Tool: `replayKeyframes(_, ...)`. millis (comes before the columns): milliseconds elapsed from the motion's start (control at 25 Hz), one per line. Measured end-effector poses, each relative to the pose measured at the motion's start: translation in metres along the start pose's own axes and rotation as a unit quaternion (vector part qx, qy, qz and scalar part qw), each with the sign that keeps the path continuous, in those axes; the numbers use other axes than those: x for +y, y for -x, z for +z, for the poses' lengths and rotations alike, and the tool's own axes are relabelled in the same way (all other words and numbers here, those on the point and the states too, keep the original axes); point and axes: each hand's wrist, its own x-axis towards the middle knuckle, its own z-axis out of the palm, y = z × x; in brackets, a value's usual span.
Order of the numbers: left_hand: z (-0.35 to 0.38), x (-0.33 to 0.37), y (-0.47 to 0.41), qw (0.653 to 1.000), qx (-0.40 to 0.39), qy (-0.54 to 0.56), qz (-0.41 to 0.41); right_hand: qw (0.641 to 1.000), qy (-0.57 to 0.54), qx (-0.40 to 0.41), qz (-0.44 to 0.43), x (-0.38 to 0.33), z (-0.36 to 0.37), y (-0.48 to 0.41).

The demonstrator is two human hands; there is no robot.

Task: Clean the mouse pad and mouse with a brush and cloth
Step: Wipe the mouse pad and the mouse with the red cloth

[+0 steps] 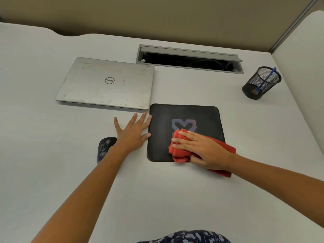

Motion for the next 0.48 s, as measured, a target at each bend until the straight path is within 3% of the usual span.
replayKeyframes(160,0.003,-0.003,-0.003,1.000,0.004,0.006,0.007,0.997,0.020,0.030,0.061,0.003,0.000,-0.048)
replayKeyframes(360,0.003,-0.007,-0.006,0.999,-0.020,0.037,-0.005,0.967,0.023,0.076,0.241,0.017,-0.018,-0.104)
replayKeyframes(480,0.003,-0.008,-0.007,0.999,-0.017,0.041,0.000,0.988,0.012,0.073,0.132,-0.010,0.002,-0.070)
